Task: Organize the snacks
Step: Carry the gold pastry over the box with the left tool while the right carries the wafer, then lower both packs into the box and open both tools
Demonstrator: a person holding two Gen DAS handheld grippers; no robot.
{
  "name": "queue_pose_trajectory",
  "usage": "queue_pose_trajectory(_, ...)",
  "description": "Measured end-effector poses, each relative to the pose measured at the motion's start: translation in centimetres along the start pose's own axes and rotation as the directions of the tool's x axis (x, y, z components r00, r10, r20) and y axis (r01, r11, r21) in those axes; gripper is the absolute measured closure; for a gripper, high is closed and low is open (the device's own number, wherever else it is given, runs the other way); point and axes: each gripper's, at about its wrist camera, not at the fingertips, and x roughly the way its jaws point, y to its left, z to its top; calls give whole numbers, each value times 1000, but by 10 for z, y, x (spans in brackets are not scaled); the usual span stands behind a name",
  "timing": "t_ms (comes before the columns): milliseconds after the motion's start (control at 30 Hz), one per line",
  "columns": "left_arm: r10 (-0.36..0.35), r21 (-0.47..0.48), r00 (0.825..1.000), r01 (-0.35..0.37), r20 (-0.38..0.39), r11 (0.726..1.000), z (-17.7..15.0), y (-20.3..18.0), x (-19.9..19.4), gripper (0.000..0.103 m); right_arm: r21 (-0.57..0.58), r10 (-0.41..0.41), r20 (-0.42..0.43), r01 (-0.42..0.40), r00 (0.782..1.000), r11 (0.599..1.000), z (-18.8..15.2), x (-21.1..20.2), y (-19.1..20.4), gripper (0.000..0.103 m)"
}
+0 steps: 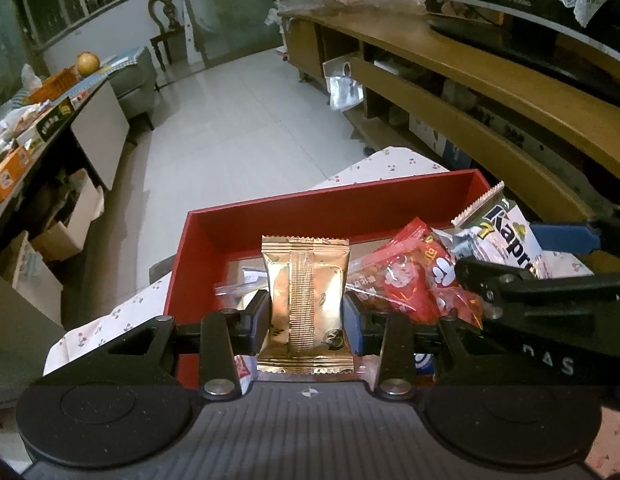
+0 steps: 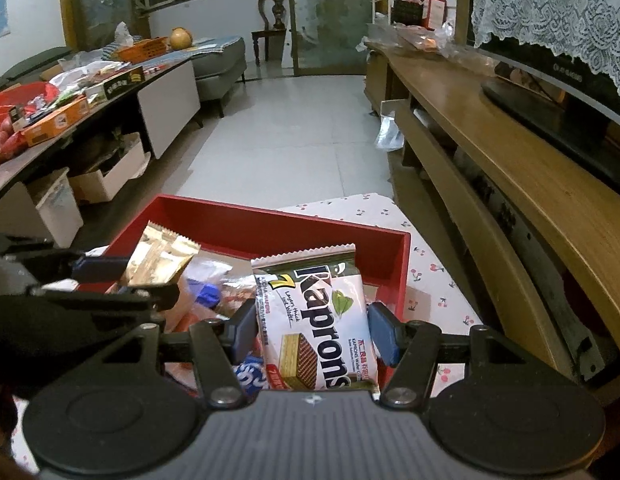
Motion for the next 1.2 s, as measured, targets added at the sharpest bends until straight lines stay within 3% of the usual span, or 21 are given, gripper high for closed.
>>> queue_pose_trajectory(500, 63, 40, 998, -62, -5, 997, 1, -8, 25, 54, 20, -14, -75, 16, 997, 1000, 3, 43, -5, 40)
queue_pose_trajectory(967, 66, 23, 997, -65, -29, 998, 5, -1, 36, 28, 36, -32, -97, 36, 995, 999, 4, 49, -11, 40)
queue_pose_trajectory(1200, 51, -21, 998, -52, -43, 998, 4, 8, 28, 17, 58, -25, -66, 29, 997, 998, 6, 38, -11, 38)
